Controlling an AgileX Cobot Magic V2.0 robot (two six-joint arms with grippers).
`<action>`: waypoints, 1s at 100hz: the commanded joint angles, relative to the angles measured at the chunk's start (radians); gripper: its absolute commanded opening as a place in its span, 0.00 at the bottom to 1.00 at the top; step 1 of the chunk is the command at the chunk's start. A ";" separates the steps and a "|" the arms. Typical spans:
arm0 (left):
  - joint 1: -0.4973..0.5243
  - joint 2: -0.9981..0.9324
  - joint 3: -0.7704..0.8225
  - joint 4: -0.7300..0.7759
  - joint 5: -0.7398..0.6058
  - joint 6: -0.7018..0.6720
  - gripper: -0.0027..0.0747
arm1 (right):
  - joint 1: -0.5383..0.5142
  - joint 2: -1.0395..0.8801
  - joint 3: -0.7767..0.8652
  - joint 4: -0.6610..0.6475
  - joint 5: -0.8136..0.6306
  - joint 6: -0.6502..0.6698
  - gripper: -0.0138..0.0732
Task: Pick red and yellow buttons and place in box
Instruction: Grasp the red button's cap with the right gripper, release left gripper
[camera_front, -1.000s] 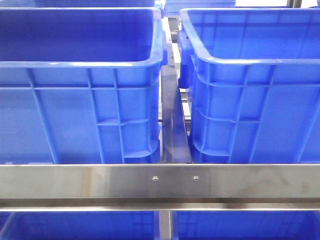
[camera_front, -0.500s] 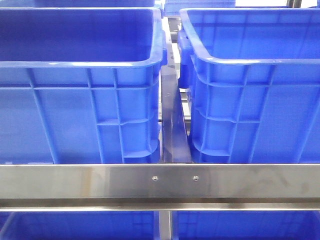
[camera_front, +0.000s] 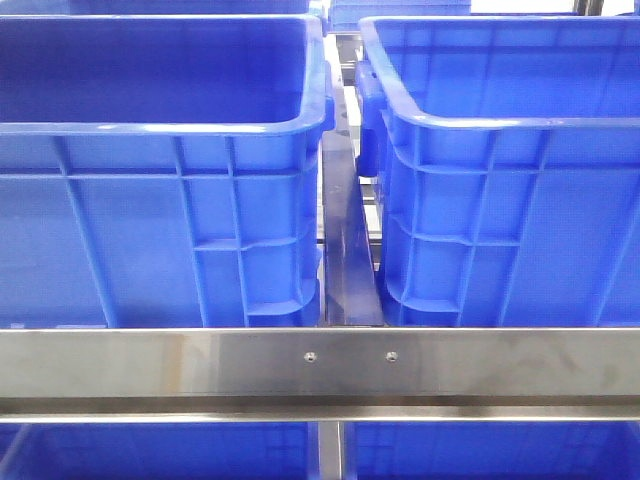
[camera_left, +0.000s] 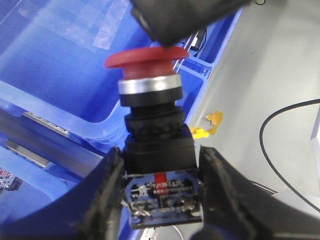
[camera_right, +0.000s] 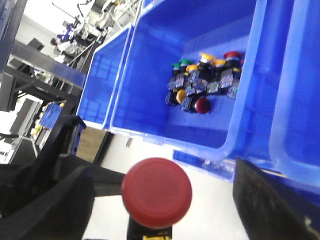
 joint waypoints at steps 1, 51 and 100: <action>-0.010 -0.034 -0.035 -0.001 -0.060 0.002 0.01 | 0.002 0.006 -0.036 0.072 0.031 -0.021 0.84; -0.010 -0.034 -0.035 -0.005 -0.060 0.002 0.01 | 0.002 0.039 -0.036 0.100 0.050 -0.036 0.84; -0.010 -0.034 -0.035 -0.009 -0.058 0.002 0.01 | 0.098 0.099 -0.036 0.144 0.047 -0.081 0.80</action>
